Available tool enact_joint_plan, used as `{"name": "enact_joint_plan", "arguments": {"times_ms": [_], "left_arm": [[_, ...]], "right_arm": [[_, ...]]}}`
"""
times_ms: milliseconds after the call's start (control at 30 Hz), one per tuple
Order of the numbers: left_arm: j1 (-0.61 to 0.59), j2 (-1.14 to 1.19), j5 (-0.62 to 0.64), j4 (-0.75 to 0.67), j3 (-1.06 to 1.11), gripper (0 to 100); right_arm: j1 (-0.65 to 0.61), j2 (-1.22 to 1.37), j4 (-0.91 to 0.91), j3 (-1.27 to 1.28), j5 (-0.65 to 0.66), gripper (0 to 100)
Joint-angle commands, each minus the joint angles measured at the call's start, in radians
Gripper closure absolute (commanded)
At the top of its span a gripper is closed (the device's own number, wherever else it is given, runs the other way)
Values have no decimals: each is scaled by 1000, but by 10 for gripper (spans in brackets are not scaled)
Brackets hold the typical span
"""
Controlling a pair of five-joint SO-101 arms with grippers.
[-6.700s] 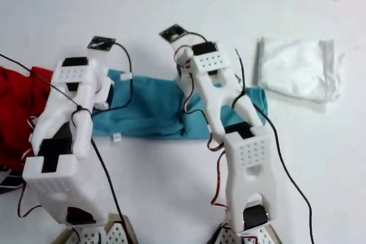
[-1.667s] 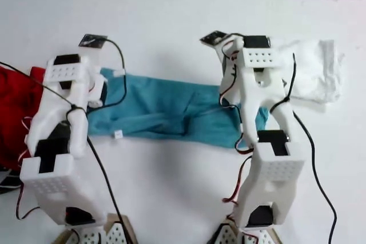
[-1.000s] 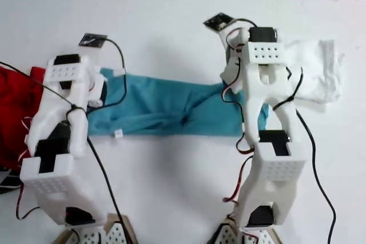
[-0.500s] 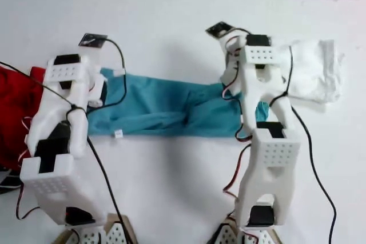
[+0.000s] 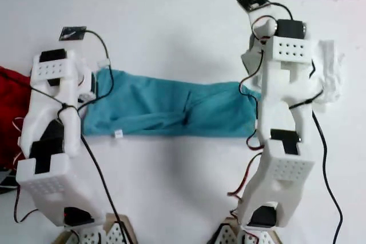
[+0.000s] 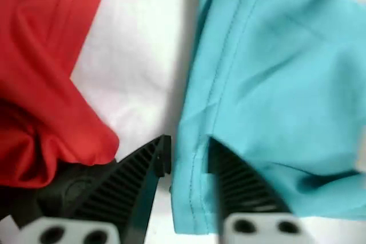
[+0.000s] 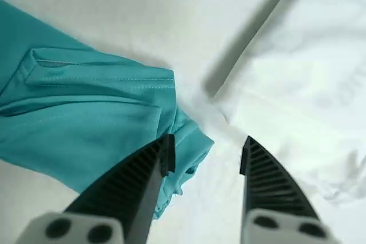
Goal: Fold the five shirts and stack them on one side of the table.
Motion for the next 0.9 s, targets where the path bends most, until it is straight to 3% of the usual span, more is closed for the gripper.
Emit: {"name": "enact_joint_plan", "arguments": {"times_ms": [0, 233, 733, 867], "left_arm": [[-6, -3, 11, -51, -41, 778], [-6, 140, 11, -60, -128, 778], [127, 724, 54, 488, -831, 778], [118, 812, 54, 516, -932, 779]], "right_arm": [[-1, -134, 68, -41, -9, 804], [5, -315, 127, -3, 52, 804], [5, -785, 122, 479, 52, 804], [5, -862, 122, 577, 52, 804]]}}
